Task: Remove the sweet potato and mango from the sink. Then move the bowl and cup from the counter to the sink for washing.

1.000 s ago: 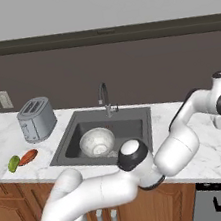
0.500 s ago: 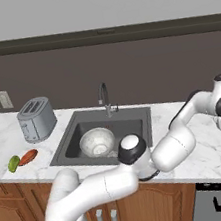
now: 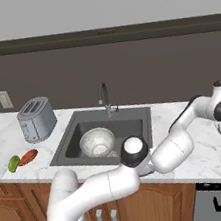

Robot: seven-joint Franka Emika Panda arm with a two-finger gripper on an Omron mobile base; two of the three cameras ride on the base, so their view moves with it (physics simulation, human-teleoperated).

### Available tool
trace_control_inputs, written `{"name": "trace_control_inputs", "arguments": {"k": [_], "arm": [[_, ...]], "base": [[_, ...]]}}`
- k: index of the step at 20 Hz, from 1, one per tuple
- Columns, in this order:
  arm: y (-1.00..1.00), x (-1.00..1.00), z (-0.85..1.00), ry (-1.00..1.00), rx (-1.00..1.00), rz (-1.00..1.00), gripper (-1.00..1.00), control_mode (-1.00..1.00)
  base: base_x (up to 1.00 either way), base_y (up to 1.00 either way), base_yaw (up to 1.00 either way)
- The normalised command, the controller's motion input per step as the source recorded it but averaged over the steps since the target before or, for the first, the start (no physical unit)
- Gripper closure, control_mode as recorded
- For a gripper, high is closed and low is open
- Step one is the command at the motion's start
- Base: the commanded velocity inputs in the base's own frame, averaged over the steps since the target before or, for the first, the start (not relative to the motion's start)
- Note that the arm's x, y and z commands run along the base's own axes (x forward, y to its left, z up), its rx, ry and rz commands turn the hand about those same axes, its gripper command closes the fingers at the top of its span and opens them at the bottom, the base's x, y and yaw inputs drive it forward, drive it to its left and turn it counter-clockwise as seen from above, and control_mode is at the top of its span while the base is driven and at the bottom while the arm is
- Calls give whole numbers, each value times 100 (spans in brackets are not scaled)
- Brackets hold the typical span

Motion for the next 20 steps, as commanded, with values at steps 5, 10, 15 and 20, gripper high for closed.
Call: {"name": "trace_control_inputs", "arguments": {"k": [5, 10, 15, 20], "arm": [[-19, 15, 1, 12, 9, 0, -100, -100], [-19, 17, 6, 9, 9, 0, -100, -100], [-19, 18, 19, 6, 10, 0, -100, -100], [-19, 16, 24, 13, 13, 0, -100, -100]], "base": [[0, 0, 0], [0, 0, 0], [0, 0, 0], [0, 0, 0]]}}
